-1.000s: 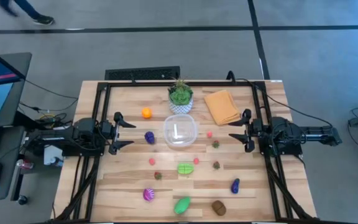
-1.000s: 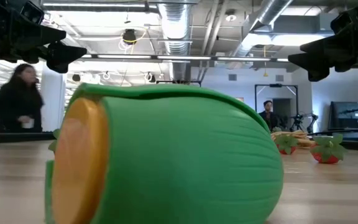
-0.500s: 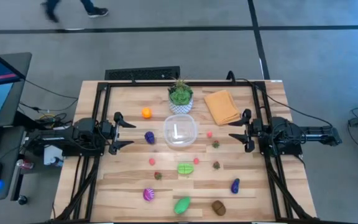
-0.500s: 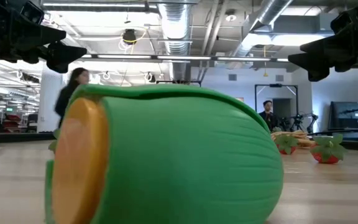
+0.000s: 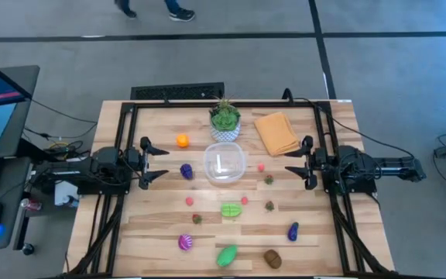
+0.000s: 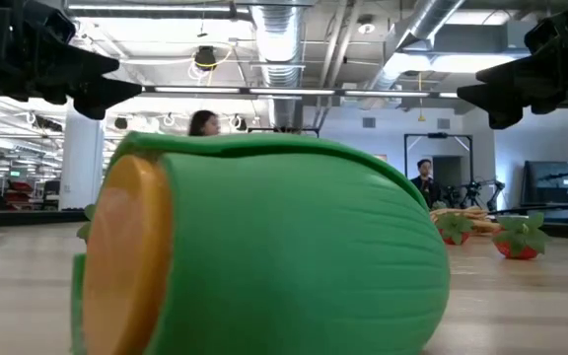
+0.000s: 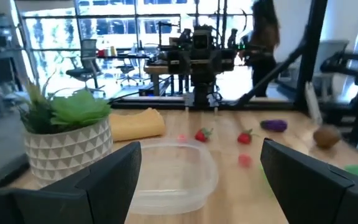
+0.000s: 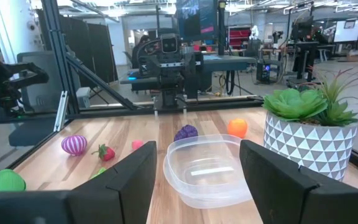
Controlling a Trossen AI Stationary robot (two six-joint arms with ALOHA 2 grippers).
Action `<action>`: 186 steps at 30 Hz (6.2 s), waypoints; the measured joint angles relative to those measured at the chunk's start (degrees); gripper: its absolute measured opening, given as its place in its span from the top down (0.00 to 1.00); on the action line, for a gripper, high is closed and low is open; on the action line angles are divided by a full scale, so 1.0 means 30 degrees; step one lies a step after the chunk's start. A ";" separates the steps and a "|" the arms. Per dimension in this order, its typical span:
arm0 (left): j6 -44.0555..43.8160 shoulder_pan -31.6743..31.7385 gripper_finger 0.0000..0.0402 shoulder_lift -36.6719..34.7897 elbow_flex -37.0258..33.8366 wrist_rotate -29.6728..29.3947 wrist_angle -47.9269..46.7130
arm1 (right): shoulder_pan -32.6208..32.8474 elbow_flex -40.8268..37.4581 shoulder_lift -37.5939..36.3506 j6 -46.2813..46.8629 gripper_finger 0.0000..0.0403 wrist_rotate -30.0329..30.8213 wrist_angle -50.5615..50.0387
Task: Pick and placing Produce into tupperware
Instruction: Put the orange into the transparent bin
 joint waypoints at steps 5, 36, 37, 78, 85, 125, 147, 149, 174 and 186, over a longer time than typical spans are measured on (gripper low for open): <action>-0.6362 -0.0003 0.20 -0.0005 0.0007 0.0774 0.0562 | -0.0002 0.0000 0.0003 0.0000 0.37 0.0000 0.0000; -0.7060 0.0007 0.20 0.0008 0.0007 -0.7497 0.0666 | -0.0019 -0.0001 -0.0005 1.5854 0.37 0.0522 0.1601; -0.6833 0.0006 0.20 0.0008 0.0007 -0.8072 0.0741 | -0.0025 0.0000 -0.0005 1.5854 0.37 0.0717 0.1442; -1.4701 -0.0007 0.20 0.0350 0.0247 -0.6211 0.0179 | 0.2661 0.1014 0.6332 1.2683 0.37 0.2514 1.1876; -1.5741 -0.0022 0.20 0.0283 0.0225 -0.4443 0.1654 | 0.3638 0.3074 0.9822 1.1453 0.37 0.2572 1.2182; -0.9417 -0.0325 0.56 0.2283 0.0628 -0.3990 -0.0116 | 0.2094 0.6914 1.4712 0.9355 0.37 0.2018 1.0672; 0.3415 -0.0745 0.49 1.4756 1.1006 -1.0184 -0.8476 | 0.2094 0.6921 1.4712 0.9351 0.37 0.2058 0.9231; 0.3924 -0.0578 0.49 1.6105 1.2007 -1.1270 -0.8896 | 0.2094 0.6921 1.4712 0.9536 0.37 0.2055 0.9202; -1.0637 0.8269 0.47 2.8917 2.3892 -0.5642 -1.9687 | 0.3220 0.6921 1.4712 1.0186 0.37 0.2076 0.8160; -1.1761 0.8255 0.25 3.1566 2.4268 -0.4640 -2.1286 | 0.3762 0.6921 1.4712 1.0163 0.37 0.2076 0.7394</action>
